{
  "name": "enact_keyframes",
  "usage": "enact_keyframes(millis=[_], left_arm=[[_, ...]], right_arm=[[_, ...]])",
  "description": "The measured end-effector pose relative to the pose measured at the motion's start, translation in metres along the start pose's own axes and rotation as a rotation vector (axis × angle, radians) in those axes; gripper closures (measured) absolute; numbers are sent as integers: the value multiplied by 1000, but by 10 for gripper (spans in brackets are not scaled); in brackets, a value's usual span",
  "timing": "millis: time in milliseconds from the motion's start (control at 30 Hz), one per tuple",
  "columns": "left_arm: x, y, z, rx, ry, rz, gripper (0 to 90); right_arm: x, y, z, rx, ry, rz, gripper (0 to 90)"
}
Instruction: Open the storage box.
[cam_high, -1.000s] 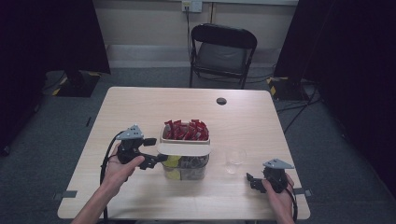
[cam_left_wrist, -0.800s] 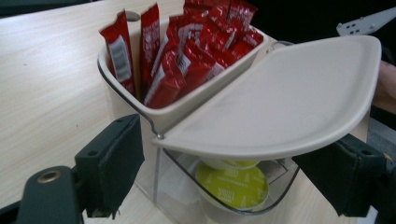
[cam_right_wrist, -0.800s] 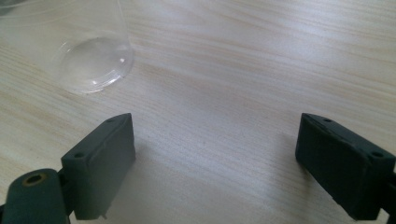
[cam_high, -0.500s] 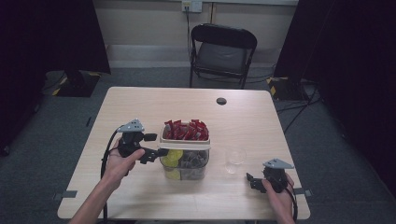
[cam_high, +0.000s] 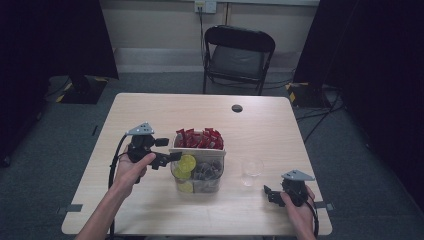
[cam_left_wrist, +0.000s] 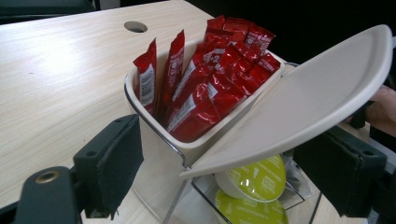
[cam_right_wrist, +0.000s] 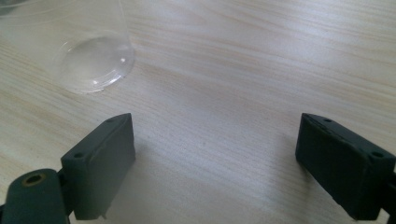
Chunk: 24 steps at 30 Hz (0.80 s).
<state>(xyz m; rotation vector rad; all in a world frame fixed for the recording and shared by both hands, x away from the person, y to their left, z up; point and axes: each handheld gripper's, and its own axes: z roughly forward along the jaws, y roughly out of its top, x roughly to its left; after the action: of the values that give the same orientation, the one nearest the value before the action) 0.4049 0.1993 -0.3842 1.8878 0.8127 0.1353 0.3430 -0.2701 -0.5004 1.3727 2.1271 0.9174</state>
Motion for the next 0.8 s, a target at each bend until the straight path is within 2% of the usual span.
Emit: enact_keyframes(millis=[300, 800], left_arm=[[3, 1, 2, -26, 35, -2, 158], [12, 1, 0, -64, 105, -40, 169]], right_arm=[[0, 0, 0, 0, 2, -1, 112], [0, 0, 0, 0, 1, -1, 113]])
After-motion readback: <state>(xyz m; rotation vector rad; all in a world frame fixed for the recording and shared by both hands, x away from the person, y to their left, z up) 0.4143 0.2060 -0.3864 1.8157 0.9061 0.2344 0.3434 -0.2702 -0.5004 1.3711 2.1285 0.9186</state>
